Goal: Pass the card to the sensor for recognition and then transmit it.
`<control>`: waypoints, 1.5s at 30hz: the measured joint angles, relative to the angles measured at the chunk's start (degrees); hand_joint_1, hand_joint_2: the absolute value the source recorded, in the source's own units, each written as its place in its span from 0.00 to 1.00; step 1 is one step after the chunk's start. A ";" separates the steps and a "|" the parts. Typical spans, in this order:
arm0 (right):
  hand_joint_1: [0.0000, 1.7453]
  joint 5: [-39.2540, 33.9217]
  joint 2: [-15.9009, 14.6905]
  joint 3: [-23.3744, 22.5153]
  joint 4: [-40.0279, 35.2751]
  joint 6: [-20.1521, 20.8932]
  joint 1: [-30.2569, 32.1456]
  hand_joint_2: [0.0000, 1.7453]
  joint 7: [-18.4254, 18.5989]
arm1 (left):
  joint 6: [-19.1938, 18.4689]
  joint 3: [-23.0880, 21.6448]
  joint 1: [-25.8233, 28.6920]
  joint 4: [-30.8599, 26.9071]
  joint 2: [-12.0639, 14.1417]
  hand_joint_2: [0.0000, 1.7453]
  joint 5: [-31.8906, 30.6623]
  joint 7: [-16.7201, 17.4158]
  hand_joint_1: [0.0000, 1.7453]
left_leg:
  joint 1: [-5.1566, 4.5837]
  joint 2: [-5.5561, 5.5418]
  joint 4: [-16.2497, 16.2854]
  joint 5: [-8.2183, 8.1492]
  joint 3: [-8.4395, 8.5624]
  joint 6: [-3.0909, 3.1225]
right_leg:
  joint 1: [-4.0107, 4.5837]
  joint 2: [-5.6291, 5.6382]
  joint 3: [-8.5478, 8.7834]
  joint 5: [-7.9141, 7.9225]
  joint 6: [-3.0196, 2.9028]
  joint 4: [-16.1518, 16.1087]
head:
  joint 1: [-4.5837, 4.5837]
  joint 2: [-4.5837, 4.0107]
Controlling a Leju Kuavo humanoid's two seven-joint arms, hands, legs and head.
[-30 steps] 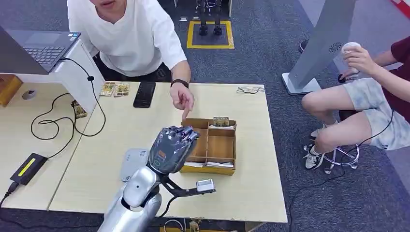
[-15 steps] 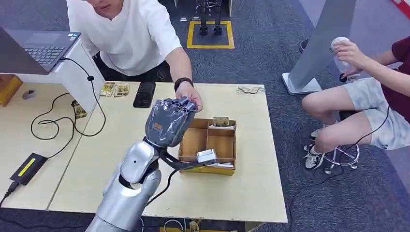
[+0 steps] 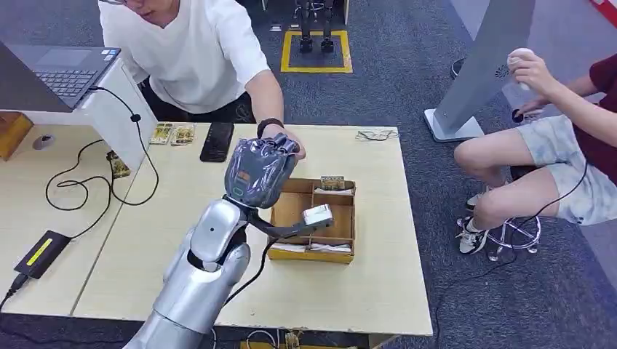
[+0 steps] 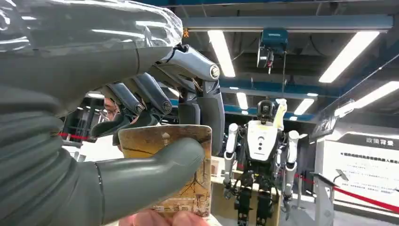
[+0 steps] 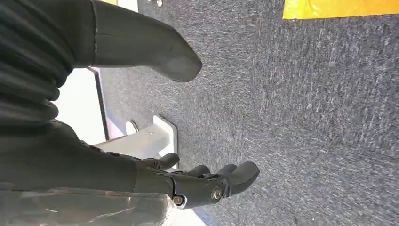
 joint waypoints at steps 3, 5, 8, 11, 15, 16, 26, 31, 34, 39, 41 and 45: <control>0.00 0.00 -0.02 0.00 0.00 0.00 0.00 1.00 0.00 | 0.02 -0.44 0.02 0.13 -0.24 1.00 0.04 -0.07 0.00 | 0.00 -0.01 0.00 0.00 -0.01 0.00 | 0.00 -0.01 0.00 0.00 0.00 0.00 | 0.00 0.00; 0.00 0.00 -0.02 0.02 0.00 0.00 -0.01 1.00 0.00 | 0.04 -1.07 0.01 0.13 -0.42 1.00 0.09 -0.29 0.00 | 0.00 0.00 0.00 0.00 -0.01 0.00 | 0.00 -0.01 0.01 0.00 0.00 0.00 | 0.02 0.00; 0.00 0.02 -0.02 0.09 0.02 0.00 0.00 1.00 0.02 | 0.24 -1.94 0.03 0.13 -0.52 1.00 0.11 -0.77 0.00 | 0.00 0.01 0.00 0.00 -0.01 0.00 | 0.00 0.01 0.00 0.00 0.00 0.00 | 0.02 0.00; 0.00 0.00 -0.09 0.15 0.09 0.02 0.00 1.00 0.02 | 0.63 -2.30 0.03 0.13 -0.48 1.00 0.11 -0.74 0.00 | 0.00 0.01 0.00 0.00 0.00 0.00 | 0.00 0.00 0.00 0.00 0.00 0.00 | 0.02 0.00; 0.00 0.02 -0.28 0.17 0.15 0.00 0.00 1.00 -0.15 | 0.74 -2.41 0.03 0.13 -0.37 1.00 0.26 -0.68 0.00 | 0.00 0.01 0.00 0.00 -0.01 0.00 | 0.00 0.00 0.01 0.00 0.00 0.00 | 0.00 0.00; 0.00 0.00 -0.37 0.17 0.20 -0.02 0.00 1.00 -0.17 | 0.81 -2.41 0.05 0.13 -0.33 1.00 0.28 -0.68 0.00 | 0.00 0.01 0.00 0.00 -0.01 0.00 | 0.00 0.00 0.01 0.00 0.00 0.00 | 0.02 0.00; 0.00 0.00 -0.57 0.17 0.57 -0.11 -0.02 1.00 -0.24 | 1.05 -2.41 0.15 0.09 -0.28 1.00 0.37 -0.66 0.00 | 0.00 0.00 0.00 0.00 -0.01 0.00 | 0.00 0.00 0.02 0.00 0.00 0.00 | 0.00 0.00; 0.00 0.00 -0.57 0.17 0.59 -0.18 -0.02 1.00 -0.24 | 1.09 -2.41 0.18 0.07 -0.26 1.00 0.46 -0.66 0.00 | 0.00 0.00 0.00 0.00 -0.01 0.00 | 0.00 0.00 0.02 0.00 0.00 0.00 | 0.00 0.00; 0.00 0.00 -0.68 -0.35 0.96 -0.46 -0.01 1.00 0.06 | 2.01 -2.38 3.29 -3.95 0.35 1.00 5.15 -0.79 0.00 | 0.00 -0.01 0.00 0.00 -0.03 0.00 | 0.00 -0.01 0.02 -0.01 0.00 0.01 | 0.00 0.00; 0.00 0.00 -0.50 -1.88 0.66 0.28 -0.02 1.00 1.03 | 1.92 -2.21 6.81 -8.41 1.00 1.00 8.22 -1.11 0.00 | 0.00 -0.01 -0.01 0.00 -0.04 0.00 | 0.00 -0.02 0.02 -0.01 0.00 0.01 | 0.00 0.00; 0.00 0.00 -0.28 -2.65 0.28 0.57 0.00 1.00 1.16 | 2.03 -2.21 8.46 -10.58 1.27 1.00 8.26 -1.11 0.00 | 0.00 0.00 -0.01 0.00 -0.04 0.00 | 0.00 -0.02 0.02 -0.01 0.00 0.01 | 0.00 0.00; 0.00 0.00 0.28 -4.00 -0.44 0.83 0.00 1.00 1.27 | 2.32 -2.21 11.25 -14.27 1.73 1.00 8.33 -1.79 0.00 | 0.00 -0.01 -0.01 0.00 -0.04 0.00 | 0.00 -0.02 0.02 -0.01 0.00 0.00 | 0.02 0.00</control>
